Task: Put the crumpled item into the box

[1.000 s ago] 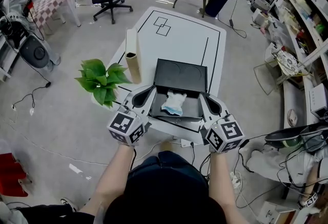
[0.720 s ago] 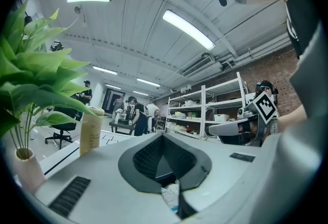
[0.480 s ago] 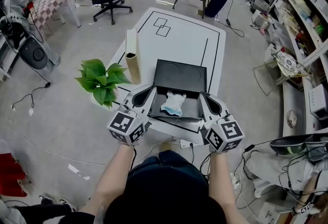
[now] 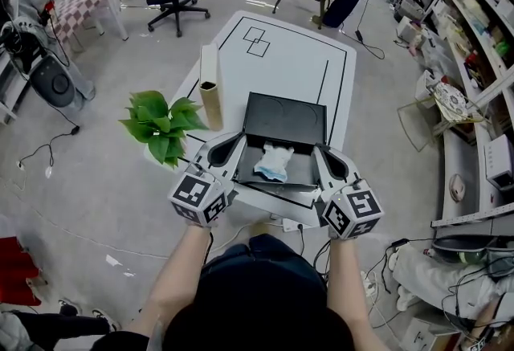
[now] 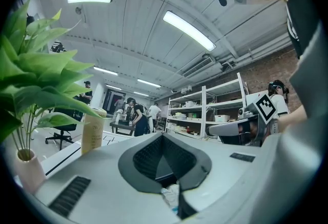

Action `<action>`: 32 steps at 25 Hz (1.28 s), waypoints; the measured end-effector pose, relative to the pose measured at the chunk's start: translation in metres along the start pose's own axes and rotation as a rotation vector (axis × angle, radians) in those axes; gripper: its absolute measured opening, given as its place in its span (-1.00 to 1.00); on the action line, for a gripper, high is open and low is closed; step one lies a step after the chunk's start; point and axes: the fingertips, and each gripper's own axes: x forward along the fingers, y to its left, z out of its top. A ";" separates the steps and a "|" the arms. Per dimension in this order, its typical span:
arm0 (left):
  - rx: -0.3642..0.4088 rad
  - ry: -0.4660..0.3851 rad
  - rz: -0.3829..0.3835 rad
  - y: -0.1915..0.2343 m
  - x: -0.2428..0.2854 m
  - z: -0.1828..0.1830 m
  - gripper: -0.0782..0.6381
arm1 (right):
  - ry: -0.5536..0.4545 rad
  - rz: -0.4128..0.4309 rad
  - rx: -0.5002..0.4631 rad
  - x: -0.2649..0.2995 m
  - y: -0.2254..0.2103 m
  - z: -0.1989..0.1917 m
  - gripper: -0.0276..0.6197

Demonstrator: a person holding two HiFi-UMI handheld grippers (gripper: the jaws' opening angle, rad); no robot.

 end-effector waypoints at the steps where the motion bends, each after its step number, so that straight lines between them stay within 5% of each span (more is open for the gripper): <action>1: 0.000 -0.001 0.001 0.001 0.000 0.001 -0.78 | 0.000 0.000 -0.001 0.000 0.000 0.001 -0.91; 32: -0.019 0.012 0.001 0.008 0.011 -0.007 -0.78 | 0.007 -0.008 -0.005 0.010 -0.008 -0.002 -0.91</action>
